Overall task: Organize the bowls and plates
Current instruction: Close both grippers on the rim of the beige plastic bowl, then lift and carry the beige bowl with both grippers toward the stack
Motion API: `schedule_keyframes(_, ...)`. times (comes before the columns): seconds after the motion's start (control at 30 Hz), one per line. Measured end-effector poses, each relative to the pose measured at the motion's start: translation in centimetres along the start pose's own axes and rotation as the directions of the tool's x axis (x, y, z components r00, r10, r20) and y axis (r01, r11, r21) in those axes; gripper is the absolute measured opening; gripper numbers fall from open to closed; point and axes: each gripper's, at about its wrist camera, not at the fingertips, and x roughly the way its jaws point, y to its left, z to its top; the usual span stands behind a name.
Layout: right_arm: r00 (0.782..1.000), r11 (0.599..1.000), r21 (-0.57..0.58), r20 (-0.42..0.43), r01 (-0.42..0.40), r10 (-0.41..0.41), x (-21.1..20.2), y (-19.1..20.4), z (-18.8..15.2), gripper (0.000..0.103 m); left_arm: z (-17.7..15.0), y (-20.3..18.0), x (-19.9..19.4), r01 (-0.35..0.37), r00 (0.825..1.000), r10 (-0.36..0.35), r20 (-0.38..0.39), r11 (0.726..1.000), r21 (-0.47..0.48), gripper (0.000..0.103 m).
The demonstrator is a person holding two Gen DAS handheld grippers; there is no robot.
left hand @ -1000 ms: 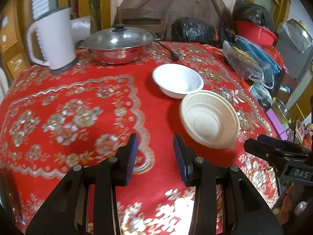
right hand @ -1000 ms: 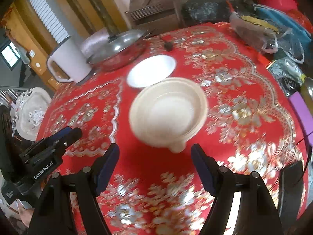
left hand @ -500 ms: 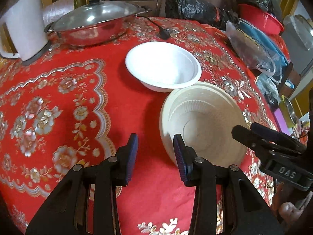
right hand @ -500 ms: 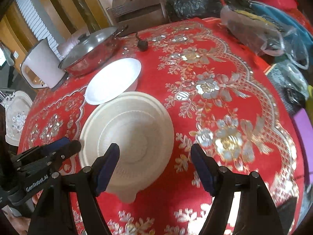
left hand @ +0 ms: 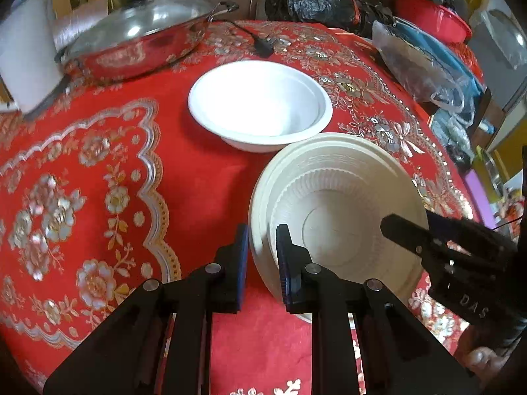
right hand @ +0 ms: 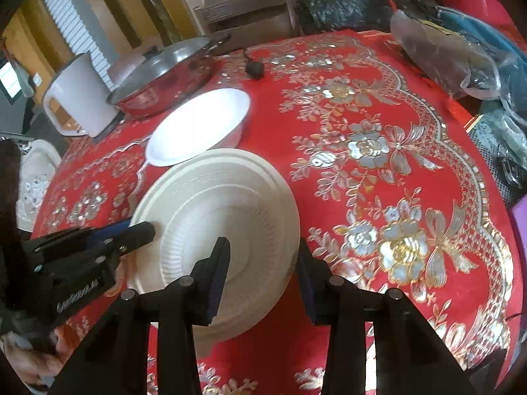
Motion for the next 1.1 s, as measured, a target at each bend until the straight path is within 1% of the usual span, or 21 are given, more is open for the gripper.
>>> schedule_keyframes(0.13, 1.0, 1.0, -0.026, -0.01, -0.008, 0.007, -0.3, 1.3, -0.9, 0.04, -1.1, 0.9, -1.0, -0.001, 1.0, 0.001, 0.002, 1.0, -0.014, 0.016)
schedule_keyframes(0.33, 1.0, 0.997, -0.07, -0.017, -0.021, 0.02, -0.4, 3.8, -1.9, 0.04, -2.8, 3.4, -3.2, 0.011, 1.0, -0.011, 0.014, 0.998, -0.058, 0.016)
schedule_keyframes(0.57, 0.998, 0.987, -0.148, -0.03, -0.057, 0.053, -0.2, 8.3, -2.5, 0.04, -4.6, 7.4, -6.7, -0.011, 0.998, 0.019, 0.064, 0.993, -0.118, 0.016)
schedule_keyframes(0.77, 0.994, 0.972, -0.213, -0.057, -0.104, 0.094, 0.5, 12.5, -2.8, 0.04, -6.6, 11.6, -9.1, -0.021, 0.996, 0.038, 0.087, 0.982, -0.187, 0.016)
schedule_keyframes(0.93, 0.99, 0.949, -0.283, -0.082, -0.137, 0.119, 1.3, 16.7, -3.1, 0.04, -8.3, 15.1, -11.0, -0.055, 0.992, 0.082, 0.101, 0.969, -0.24, 0.016)
schedule_keyframes(1.1, 0.983, 0.923, -0.341, -0.102, -0.18, 0.154, 1.7, 21.1, -3.2, 0.04, -10.2, 18.2, -13.2, -0.109, 0.981, 0.149, 0.121, 0.953, -0.284, 0.016)
